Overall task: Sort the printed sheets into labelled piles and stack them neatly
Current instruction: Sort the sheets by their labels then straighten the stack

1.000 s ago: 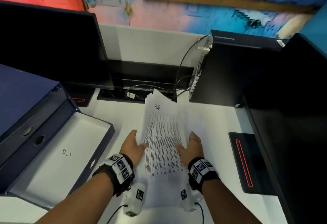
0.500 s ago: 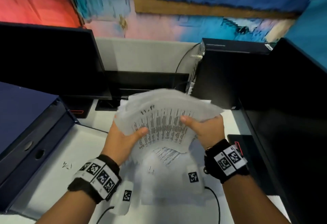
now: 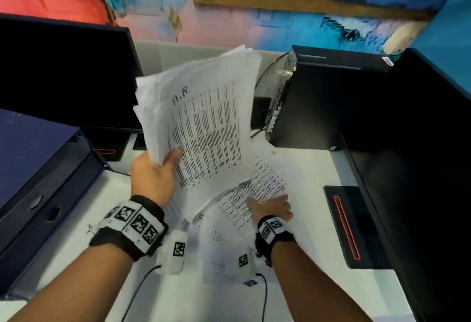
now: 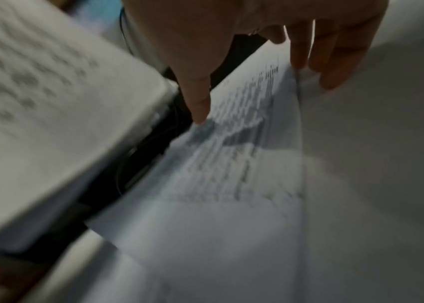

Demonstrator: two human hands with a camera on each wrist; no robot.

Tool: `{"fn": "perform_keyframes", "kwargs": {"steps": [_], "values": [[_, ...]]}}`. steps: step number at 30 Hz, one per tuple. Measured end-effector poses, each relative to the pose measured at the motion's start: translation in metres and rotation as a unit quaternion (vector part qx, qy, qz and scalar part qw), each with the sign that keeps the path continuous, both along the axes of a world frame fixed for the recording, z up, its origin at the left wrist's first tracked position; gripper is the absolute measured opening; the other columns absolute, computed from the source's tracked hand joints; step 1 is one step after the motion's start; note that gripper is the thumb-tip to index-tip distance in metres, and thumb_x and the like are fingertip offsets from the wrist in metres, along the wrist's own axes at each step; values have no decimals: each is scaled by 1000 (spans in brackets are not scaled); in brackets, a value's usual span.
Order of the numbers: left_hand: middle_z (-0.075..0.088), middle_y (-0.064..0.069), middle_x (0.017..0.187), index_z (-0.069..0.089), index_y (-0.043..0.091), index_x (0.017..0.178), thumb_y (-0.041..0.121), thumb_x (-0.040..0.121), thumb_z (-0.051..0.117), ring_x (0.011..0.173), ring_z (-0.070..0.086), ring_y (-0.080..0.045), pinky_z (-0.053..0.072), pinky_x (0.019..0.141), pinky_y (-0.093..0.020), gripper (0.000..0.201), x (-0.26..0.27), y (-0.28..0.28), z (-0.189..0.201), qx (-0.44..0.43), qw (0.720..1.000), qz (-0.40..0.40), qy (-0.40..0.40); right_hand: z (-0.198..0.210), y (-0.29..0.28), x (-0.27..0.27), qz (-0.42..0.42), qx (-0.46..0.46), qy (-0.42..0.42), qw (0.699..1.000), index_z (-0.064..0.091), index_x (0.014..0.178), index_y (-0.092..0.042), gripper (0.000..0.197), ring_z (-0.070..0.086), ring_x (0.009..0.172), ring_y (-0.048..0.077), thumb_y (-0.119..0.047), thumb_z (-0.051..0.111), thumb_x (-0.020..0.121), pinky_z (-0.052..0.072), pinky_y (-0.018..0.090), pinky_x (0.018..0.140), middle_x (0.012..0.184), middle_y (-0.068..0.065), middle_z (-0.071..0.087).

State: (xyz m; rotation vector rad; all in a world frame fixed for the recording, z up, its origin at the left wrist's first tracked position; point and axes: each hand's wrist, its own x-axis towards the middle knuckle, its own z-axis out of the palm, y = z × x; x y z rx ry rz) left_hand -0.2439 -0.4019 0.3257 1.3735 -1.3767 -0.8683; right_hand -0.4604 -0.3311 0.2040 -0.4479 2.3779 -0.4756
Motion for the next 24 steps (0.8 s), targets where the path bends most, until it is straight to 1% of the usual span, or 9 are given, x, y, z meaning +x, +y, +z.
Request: {"fn": "perform_keyframes", "kwargs": {"steps": [1,4,7,11,14,16,18,20,24], "values": [[65,3,97,67,6,113,15,91,70,85,61,-10,45,81,-23,24,3,-4,4,-7,1000,4,6,-8,-2,7,22,15,18,999,-5,152,-5,127,22,141,38,-61,74,69,31,50,111,155,16,19],[62,19,93,67,8,114,11,90,70,80,59,14,47,74,-13,24,11,-12,6,-9,1000,-4,14,-21,-7,16,52,35,55,997,-10,152,-3,133,21,140,39,-58,78,68,32,50,111,155,18,16],[61,21,92,67,7,115,9,90,70,75,57,25,44,65,3,25,16,-15,2,-1,1000,-7,21,-24,-11,16,62,83,99,990,-8,150,5,137,27,138,38,-64,75,66,29,45,112,151,23,22],[64,13,96,67,4,117,7,90,69,75,57,22,42,64,5,27,16,-14,0,-5,999,-9,34,-27,-18,18,52,110,113,986,-4,148,11,134,29,136,37,-68,69,68,25,46,111,149,27,26],[63,16,95,67,4,115,7,89,70,78,59,23,45,67,3,26,18,-16,-1,-10,999,-10,39,-31,-23,19,23,94,79,992,-8,148,11,132,30,136,36,-56,75,70,31,42,111,147,28,26],[64,13,95,67,3,114,8,89,70,82,61,15,47,68,2,26,18,-18,0,-11,999,-11,38,-34,-25,14,-13,70,40,997,-9,148,8,126,32,137,34,-48,76,74,33,40,111,150,26,25],[64,14,95,68,4,113,8,89,70,85,59,10,48,69,0,25,19,-18,1,-14,999,-14,39,-35,-24,9,-22,51,9,998,1,150,6,112,36,137,33,-43,73,80,33,42,111,153,21,27],[64,17,95,67,7,113,9,89,70,87,59,9,48,70,-1,25,21,-17,3,-15,999,-18,40,-34,-21,6,-32,4,-47,998,22,148,0,81,40,134,35,-26,68,87,36,43,110,150,20,34],[65,16,98,67,9,115,8,89,70,83,61,17,48,71,0,26,25,-18,6,-13,998,-24,53,-18,-7,-5,11,-19,-25,999,46,134,-3,43,53,120,33,-14,56,93,43,30,90,133,18,53]]}}
